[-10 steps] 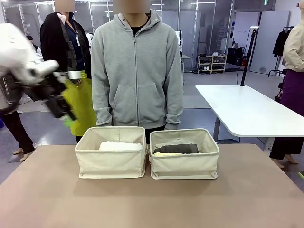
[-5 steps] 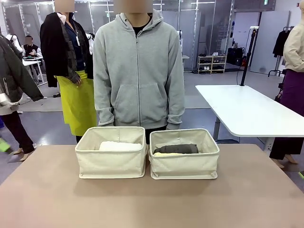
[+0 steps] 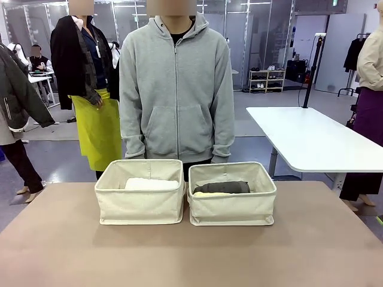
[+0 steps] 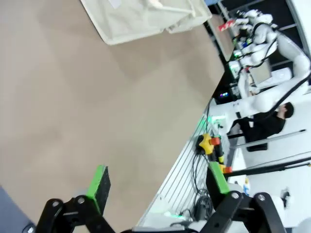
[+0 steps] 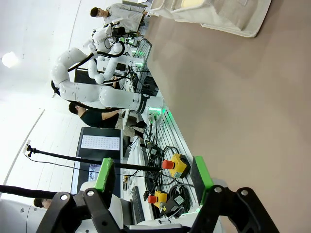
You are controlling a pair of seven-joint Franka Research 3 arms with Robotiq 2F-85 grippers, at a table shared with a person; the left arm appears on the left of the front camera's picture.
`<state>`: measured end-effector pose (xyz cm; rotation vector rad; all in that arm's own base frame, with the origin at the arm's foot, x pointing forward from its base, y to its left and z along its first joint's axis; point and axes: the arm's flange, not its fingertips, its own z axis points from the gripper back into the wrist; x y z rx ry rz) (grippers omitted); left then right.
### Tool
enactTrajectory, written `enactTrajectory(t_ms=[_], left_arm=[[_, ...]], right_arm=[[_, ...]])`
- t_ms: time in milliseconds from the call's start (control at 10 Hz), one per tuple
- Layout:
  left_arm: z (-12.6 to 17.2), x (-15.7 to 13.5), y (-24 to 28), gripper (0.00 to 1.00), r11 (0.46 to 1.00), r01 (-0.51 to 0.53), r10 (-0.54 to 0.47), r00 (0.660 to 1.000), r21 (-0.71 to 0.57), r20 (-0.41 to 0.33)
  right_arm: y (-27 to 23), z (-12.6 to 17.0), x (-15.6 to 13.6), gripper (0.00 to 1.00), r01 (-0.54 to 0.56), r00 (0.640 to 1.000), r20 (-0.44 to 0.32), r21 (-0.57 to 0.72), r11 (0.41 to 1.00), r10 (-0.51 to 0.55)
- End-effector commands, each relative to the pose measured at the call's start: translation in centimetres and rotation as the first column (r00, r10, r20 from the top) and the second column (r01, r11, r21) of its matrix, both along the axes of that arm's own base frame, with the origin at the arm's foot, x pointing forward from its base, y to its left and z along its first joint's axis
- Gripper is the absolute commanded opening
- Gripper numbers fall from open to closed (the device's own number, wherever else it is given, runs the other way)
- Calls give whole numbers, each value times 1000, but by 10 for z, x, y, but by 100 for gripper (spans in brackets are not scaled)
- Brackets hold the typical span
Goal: Divide the towels into two baskets.
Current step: Pick up one hotel-folded towel from the bottom of the table and place it in the Fabric basket indicated by the person.
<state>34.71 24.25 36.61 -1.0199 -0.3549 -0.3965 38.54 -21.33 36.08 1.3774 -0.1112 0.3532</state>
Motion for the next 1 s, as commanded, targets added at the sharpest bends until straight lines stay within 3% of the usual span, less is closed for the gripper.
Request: enactTrajectory(t_ms=[0,100,900], left_arm=[[-3,25,-1,100,999,28,-27,999,-23,37],[0,0,0,100,1000,0,0,1000,0,0],[0,0,0,100,1000,0,0,1000,0,0]], right_arm=[[3,0,-2,80,0,1000,16,-5,1000,0],[3,0,-2,80,0,1000,16,-5,1000,0],[3,0,-2,80,0,1000,16,-5,1000,0]])
